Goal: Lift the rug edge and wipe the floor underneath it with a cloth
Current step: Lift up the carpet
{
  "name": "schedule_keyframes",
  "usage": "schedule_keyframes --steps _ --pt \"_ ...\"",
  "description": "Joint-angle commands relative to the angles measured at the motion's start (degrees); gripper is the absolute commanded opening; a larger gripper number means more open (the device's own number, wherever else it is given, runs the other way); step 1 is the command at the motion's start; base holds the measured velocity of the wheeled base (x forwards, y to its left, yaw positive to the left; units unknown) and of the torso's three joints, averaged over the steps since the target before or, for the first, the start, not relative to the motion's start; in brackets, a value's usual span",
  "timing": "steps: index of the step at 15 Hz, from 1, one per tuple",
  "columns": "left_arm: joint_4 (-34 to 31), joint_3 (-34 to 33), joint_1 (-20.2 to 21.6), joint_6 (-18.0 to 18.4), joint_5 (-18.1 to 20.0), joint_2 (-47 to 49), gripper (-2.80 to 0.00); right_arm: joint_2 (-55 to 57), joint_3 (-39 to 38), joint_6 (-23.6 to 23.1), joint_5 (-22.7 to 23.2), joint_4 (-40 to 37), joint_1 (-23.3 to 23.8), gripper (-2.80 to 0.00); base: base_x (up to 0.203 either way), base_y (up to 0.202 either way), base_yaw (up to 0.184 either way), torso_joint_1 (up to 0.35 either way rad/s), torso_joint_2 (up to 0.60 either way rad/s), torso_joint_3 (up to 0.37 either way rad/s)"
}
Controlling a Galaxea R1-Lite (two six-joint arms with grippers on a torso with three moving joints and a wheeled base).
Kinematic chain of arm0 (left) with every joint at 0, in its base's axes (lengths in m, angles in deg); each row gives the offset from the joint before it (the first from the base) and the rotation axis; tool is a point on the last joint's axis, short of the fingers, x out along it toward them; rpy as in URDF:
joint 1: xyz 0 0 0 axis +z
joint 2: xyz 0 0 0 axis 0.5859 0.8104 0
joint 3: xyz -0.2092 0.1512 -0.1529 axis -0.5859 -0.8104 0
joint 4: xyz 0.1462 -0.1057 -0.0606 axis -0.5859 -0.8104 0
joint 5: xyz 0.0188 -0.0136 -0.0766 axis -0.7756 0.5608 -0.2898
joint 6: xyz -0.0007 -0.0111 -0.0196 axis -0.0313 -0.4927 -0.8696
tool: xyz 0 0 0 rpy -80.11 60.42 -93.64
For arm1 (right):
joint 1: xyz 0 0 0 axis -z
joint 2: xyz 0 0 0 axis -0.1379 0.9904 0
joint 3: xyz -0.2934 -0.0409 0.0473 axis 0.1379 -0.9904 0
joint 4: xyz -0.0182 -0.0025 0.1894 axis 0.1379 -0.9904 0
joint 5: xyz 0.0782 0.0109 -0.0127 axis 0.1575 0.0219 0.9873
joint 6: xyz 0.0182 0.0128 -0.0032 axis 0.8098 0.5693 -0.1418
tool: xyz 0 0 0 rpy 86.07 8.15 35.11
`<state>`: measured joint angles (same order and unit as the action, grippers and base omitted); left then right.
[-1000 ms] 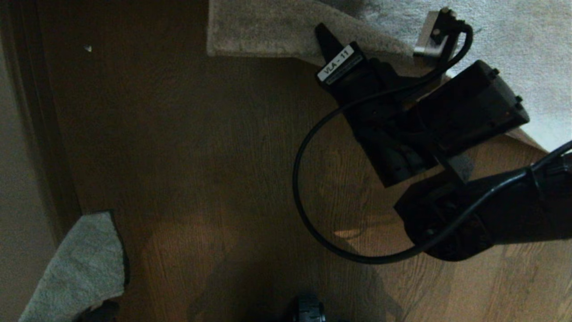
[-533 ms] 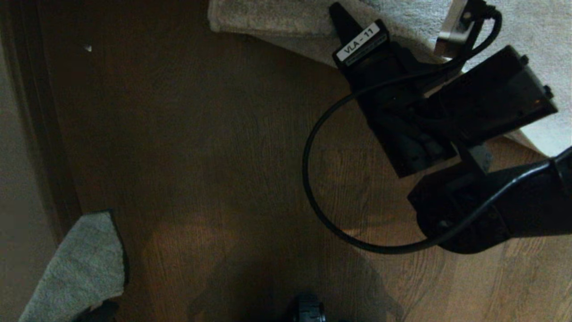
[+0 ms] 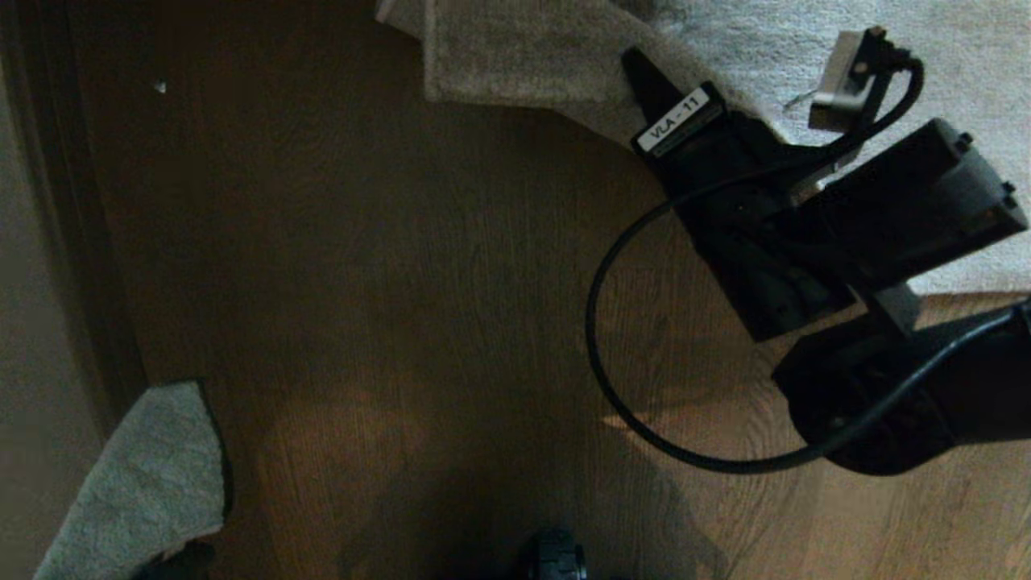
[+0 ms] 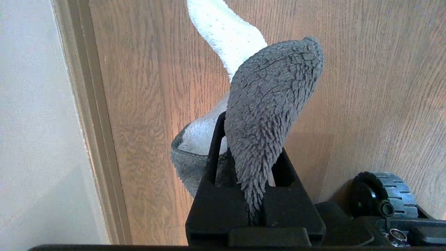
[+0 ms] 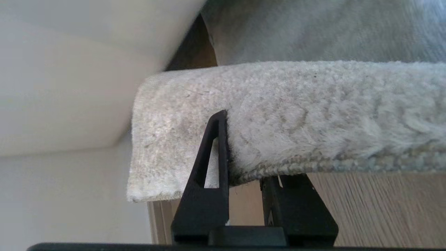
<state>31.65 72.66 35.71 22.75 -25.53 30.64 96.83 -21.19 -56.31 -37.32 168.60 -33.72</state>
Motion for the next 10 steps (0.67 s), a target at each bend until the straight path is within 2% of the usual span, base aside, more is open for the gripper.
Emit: schedule_keyframes --steps 1,6,10 --pt "0.0 0.0 0.0 0.0 0.0 0.0 -2.80 -2.6 -1.7 0.1 -0.3 2.7 0.1 -2.80 0.000 0.000 0.000 0.000 0.00 0.000" --pt "0.1 0.0 0.0 0.0 0.0 0.0 -2.80 -3.1 -1.1 -0.7 -0.2 2.7 3.6 -2.80 0.000 0.000 0.000 0.000 0.00 0.000" --pt "0.0 0.0 0.0 0.0 0.0 0.0 -2.80 -3.9 1.4 -0.7 0.0 2.7 4.5 -2.80 0.000 0.000 0.000 0.000 0.00 0.000"
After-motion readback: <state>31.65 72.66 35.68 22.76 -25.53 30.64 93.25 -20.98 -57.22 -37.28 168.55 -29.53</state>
